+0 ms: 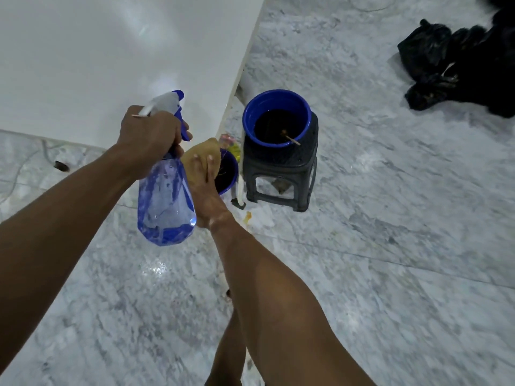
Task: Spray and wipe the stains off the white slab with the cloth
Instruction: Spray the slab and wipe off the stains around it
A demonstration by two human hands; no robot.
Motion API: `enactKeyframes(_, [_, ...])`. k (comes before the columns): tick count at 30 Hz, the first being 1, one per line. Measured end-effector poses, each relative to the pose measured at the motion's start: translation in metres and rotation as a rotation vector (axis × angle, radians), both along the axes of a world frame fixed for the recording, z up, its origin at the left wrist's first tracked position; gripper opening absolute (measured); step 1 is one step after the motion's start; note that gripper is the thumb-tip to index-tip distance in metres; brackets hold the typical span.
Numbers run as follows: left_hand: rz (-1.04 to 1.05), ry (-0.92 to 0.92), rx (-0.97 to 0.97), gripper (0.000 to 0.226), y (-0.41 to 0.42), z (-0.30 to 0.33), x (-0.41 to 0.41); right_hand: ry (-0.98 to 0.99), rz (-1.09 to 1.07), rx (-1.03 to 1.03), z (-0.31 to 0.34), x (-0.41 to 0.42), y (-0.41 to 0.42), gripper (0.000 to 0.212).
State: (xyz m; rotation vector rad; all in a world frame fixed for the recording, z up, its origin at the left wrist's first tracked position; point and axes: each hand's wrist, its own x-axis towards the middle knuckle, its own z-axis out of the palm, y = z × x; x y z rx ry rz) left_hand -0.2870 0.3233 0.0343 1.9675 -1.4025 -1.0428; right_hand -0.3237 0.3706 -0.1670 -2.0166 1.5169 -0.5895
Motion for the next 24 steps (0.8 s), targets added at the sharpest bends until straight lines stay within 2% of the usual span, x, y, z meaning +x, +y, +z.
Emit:
enactKeyframes(2, [-0.008, -0.006, -0.008, 0.023, 0.004, 0.006, -0.002, -0.052, 0.086, 0.005, 0.011, -0.008, 0.009, 0.072])
enactKeyframes(4, [-0.010, 0.007, -0.004, 0.022, 0.011, 0.017, -0.005, -0.199, 0.079, 0.157, 0.025, -0.018, 0.018, 0.053])
enactKeyframes(5, [-0.011, 0.016, 0.000, 0.021, 0.015, 0.025, -0.008, -0.376, -0.012, 0.273, 0.038, -0.025, 0.022, 0.050])
enactKeyframes(7, [-0.003, 0.043, -0.001, 0.021, 0.023, 0.041, -0.010, -0.653, -0.180, 0.463, 0.076, -0.044, 0.025, 0.046])
enactKeyframes(9, [-0.004, 0.072, -0.020, 0.022, 0.030, 0.057, -0.013, -0.779, -0.271, 0.464, 0.107, -0.069, 0.022, 0.045])
enactKeyframes(12, [-0.036, 0.111, -0.021, 0.023, 0.040, 0.083, -0.022, -1.115, -0.520, 0.546, 0.140, -0.115, 0.012, 0.049])
enactKeyframes(13, [-0.047, 0.119, -0.017, 0.023, 0.043, 0.091, -0.026, -1.174, -0.564, 0.556, 0.152, -0.131, 0.011, 0.050])
enactKeyframes(16, [-0.099, 0.145, -0.020, 0.024, 0.047, 0.109, -0.035, -1.263, -0.685, 0.525, 0.180, -0.164, -0.004, 0.049])
enactKeyframes(18, [-0.126, 0.184, -0.035, 0.025, 0.044, 0.121, -0.042, -1.310, -0.755, 0.500, 0.199, -0.185, -0.016, 0.057])
enactKeyframes(21, [-0.135, 0.226, -0.044, 0.023, 0.031, 0.132, -0.056, -1.370, -0.716, 0.446, 0.223, -0.213, -0.037, 0.070])
enactKeyframes(24, [-0.145, 0.252, -0.055, 0.025, 0.007, 0.137, -0.069, -1.334, -0.717, 0.418, 0.239, -0.239, -0.070, 0.040])
